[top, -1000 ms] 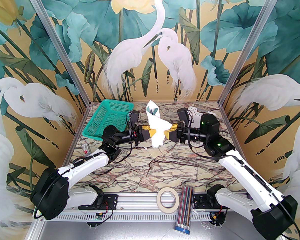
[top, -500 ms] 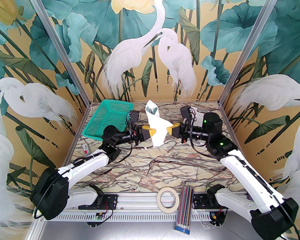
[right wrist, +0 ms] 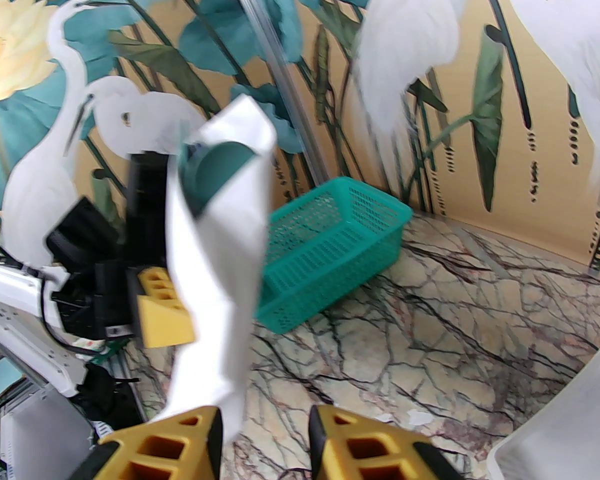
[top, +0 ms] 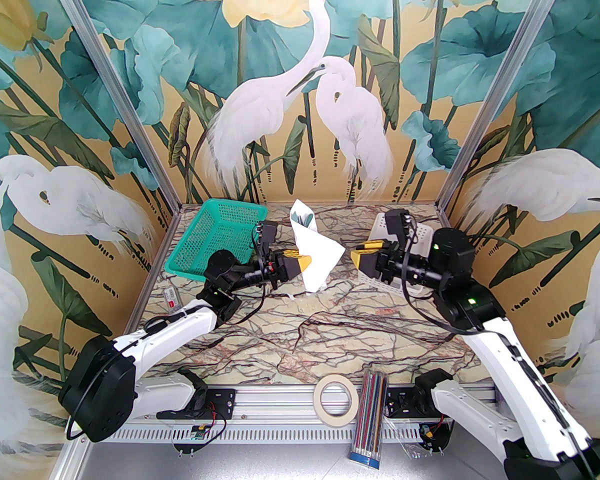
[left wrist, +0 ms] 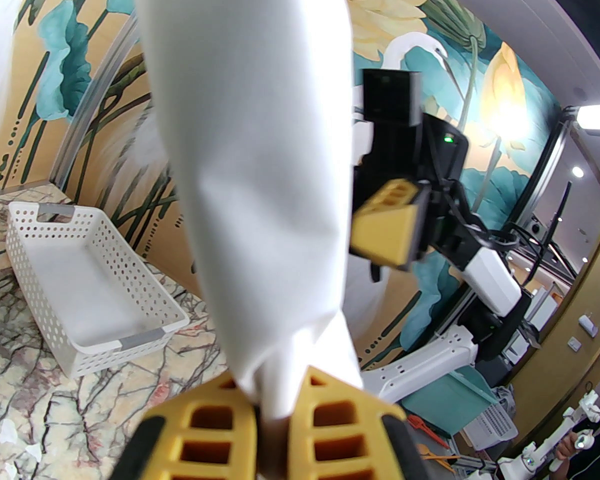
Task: Place the utensils on the paper napkin and roll it up
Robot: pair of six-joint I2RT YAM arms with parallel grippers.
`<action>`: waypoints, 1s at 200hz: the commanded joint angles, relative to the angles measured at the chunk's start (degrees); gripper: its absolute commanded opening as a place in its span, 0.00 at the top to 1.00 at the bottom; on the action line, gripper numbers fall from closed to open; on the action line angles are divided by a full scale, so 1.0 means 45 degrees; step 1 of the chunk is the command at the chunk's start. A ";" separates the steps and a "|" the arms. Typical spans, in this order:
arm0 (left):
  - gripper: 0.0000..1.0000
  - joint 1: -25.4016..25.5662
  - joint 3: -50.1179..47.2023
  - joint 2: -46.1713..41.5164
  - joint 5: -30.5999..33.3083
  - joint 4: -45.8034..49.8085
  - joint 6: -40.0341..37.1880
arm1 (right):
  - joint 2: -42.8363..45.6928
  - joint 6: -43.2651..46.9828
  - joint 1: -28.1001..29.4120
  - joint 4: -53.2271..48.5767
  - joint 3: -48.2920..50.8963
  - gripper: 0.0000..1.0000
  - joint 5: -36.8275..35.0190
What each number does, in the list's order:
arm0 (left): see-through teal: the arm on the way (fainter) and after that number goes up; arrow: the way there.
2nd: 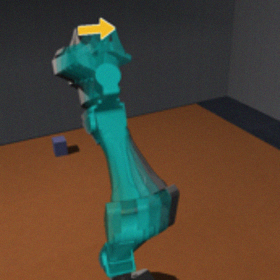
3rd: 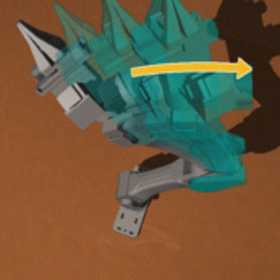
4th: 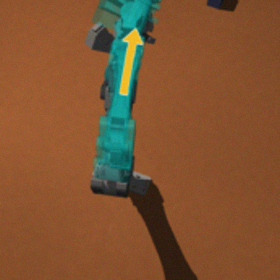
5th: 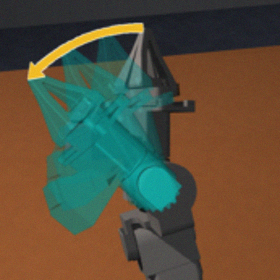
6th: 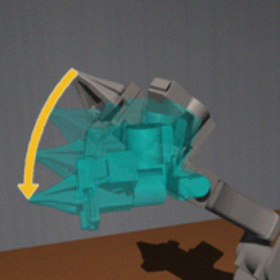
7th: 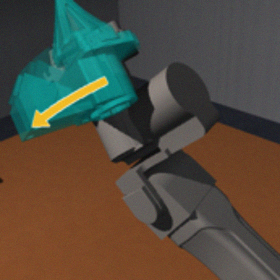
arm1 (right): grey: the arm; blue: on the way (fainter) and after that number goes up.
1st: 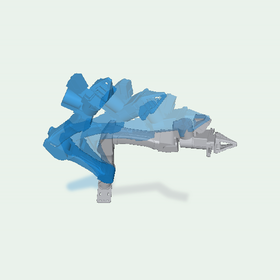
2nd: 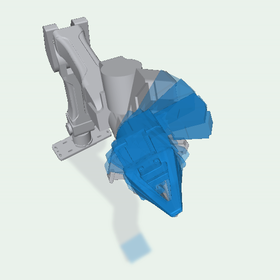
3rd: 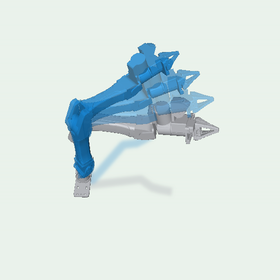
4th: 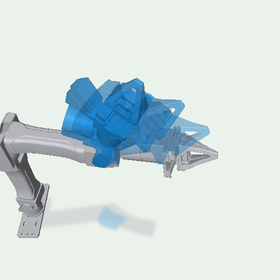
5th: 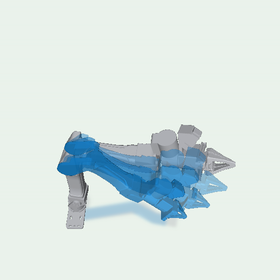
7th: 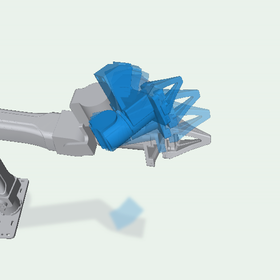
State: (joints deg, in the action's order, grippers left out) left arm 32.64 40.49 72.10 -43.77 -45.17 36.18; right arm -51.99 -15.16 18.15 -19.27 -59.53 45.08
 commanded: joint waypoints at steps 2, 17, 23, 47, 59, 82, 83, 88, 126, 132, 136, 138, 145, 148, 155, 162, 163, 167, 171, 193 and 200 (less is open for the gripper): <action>1.00 0.0031 -0.0013 -0.0377 0.0308 0.0432 -0.0495 | -0.0069 -0.0343 0.0185 -0.0393 -0.0301 0.55 0.0298; 1.00 0.0031 -0.0013 -0.0378 0.0288 0.0251 -0.0340 | -0.0251 -0.0253 0.0182 -0.0570 -0.0381 0.45 -0.0357; 1.00 0.0031 -0.0013 -0.0391 0.0339 0.0176 -0.0274 | -0.0408 -0.0422 0.0185 -0.0292 -0.0281 0.43 -0.0032; 1.00 0.0036 0.0026 -0.0491 0.0665 0.0113 -0.0191 | -0.0951 -0.1026 0.0823 0.0390 0.0236 0.36 0.0821; 1.00 0.0051 0.0081 -0.0551 0.0914 0.0178 -0.0170 | -0.1062 -0.0717 0.1490 0.0200 0.0392 0.26 0.0243; 1.00 0.0082 0.0211 -0.0537 0.0998 0.0096 -0.0093 | -0.1329 -0.0709 0.2171 0.0640 0.0732 0.12 -0.0101; 1.00 0.0086 0.0216 -0.0535 0.0997 0.0096 -0.0092 | -0.1333 -0.0702 0.2203 0.0654 0.0740 0.11 -0.0098; 1.00 0.0104 0.0239 -0.0534 0.0997 0.0077 -0.0077 | -0.1406 -0.0694 0.2281 0.0770 0.0804 0.10 -0.0161; 1.00 0.0153 0.0289 -0.0513 0.1007 0.0091 -0.0072 | -0.2141 -0.0636 0.2589 0.1244 0.0763 0.07 -0.0486; 1.00 0.0184 0.0299 -0.0504 0.0997 0.0079 -0.0054 | -0.2223 -0.0552 0.2590 0.1281 0.0716 0.06 -0.0548; 1.00 0.0187 0.0299 -0.0497 0.0996 0.0076 -0.0053 | -0.2281 -0.0512 0.2595 0.1307 0.0698 0.06 -0.0573; 1.00 0.0202 0.0309 -0.0495 0.0996 0.0076 -0.0053 | -0.2321 -0.0502 0.2589 0.1321 0.0687 0.05 -0.0581; 1.00 0.0221 0.0314 -0.0479 0.1032 0.0076 -0.0053 | -0.2442 -0.0499 0.2589 0.1413 0.0627 0.04 -0.0476; 1.00 0.0226 0.0318 -0.0475 0.1020 0.0076 -0.0036 | -0.2492 -0.0499 0.2588 0.1469 0.0611 0.04 -0.0410; 1.00 0.0235 0.0319 -0.0474 0.1045 0.0076 -0.0033 | -0.2639 -0.0563 0.2604 0.1594 0.0582 0.04 -0.0222; 1.00 0.0247 0.0338 -0.0457 0.1054 0.0079 -0.0044 | -0.2765 -0.0586 0.2606 0.1689 0.0570 0.04 -0.0061; 1.00 0.0256 0.0338 -0.0456 0.1054 0.0077 -0.0048 | -0.2794 -0.0591 0.2607 0.1706 0.0571 0.04 -0.0039; 1.00 0.0265 0.0348 -0.0456 0.1069 0.0097 -0.0052 | -0.2869 -0.0611 0.2641 0.1744 0.0563 0.04 0.0025; 1.00 0.0261 0.0349 -0.0452 0.1074 0.0096 -0.0049 | -0.2927 -0.0622 0.2660 0.1760 0.0557 0.04 0.0068; 1.00 0.0264 0.0377 -0.0435 0.1133 0.0154 -0.0090 | -0.3075 -0.0797 0.2781 0.2164 0.0630 0.04 0.0344; 1.00 0.0261 0.0377 -0.0421 0.1154 0.0173 -0.0092 | -0.3068 -0.0892 0.2811 0.2330 0.0693 0.04 0.0408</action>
State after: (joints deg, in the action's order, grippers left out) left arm 33.50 40.56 70.83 -40.12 -44.38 35.99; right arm -65.58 -18.04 30.04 -12.56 -56.03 44.86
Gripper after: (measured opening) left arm 0.119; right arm 0.964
